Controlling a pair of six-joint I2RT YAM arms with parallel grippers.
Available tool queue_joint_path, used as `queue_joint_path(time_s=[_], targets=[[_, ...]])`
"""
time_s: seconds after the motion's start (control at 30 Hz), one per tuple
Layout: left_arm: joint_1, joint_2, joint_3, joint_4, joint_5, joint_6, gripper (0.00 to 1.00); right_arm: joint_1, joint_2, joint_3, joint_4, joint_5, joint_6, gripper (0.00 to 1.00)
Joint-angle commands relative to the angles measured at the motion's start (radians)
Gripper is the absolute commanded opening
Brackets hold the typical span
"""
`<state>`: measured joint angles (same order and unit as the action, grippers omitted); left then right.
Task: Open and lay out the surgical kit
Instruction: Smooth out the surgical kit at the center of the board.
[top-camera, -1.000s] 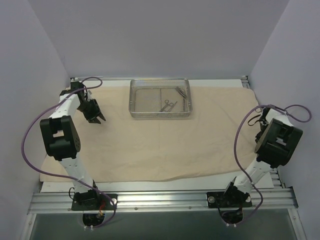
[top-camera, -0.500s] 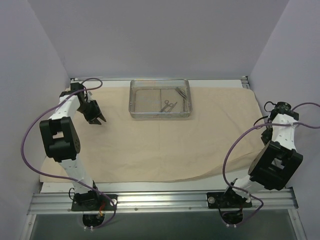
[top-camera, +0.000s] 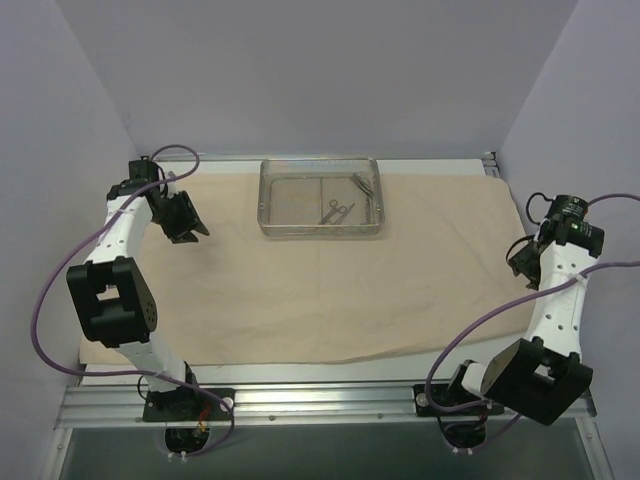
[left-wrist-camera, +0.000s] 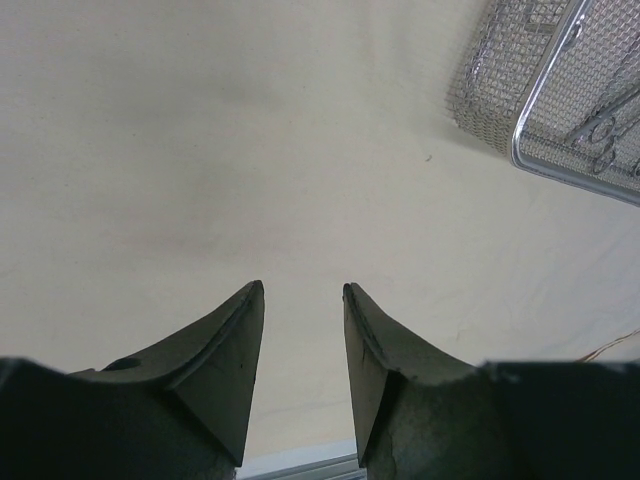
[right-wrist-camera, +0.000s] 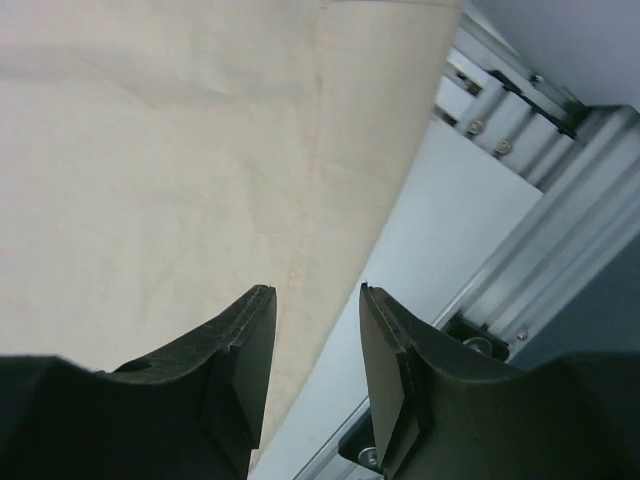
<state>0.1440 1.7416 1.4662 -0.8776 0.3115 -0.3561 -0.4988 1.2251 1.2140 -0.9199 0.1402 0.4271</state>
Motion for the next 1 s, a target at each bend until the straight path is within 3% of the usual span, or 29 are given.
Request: queue_joint_path(time_s=[0.0,0.03,0.07,0.23,0.43,0.63,0.77,0.97], targets=[[0.003,-0.042,-0.017,0.037,0.014,0.014,0.47,0.042,0.124,0.033,0.05,-0.14,-0.011,0.34],[0.003,-0.047,-0.027,0.04,0.017,0.016,0.47,0.052,0.155,0.035,0.1,-0.169,0.001,0.22],[0.002,-0.054,-0.032,0.046,0.02,0.014,0.47,0.058,0.18,0.033,0.125,-0.192,0.013,0.16],[-0.004,-0.074,-0.044,0.058,0.032,0.005,0.48,0.08,0.298,0.004,0.3,-0.159,0.076,0.0],[-0.006,-0.076,-0.06,0.071,0.058,-0.007,0.48,0.08,0.366,-0.163,0.495,-0.041,0.125,0.0],[-0.006,-0.096,-0.095,0.081,0.08,-0.015,0.48,0.063,0.333,-0.341,0.61,0.021,0.174,0.0],[-0.006,-0.096,-0.116,0.08,0.103,-0.023,0.48,0.033,0.362,-0.387,0.616,0.082,0.182,0.0],[-0.006,-0.109,-0.132,0.088,0.098,-0.023,0.49,-0.06,0.364,-0.429,0.489,0.188,0.288,0.0]])
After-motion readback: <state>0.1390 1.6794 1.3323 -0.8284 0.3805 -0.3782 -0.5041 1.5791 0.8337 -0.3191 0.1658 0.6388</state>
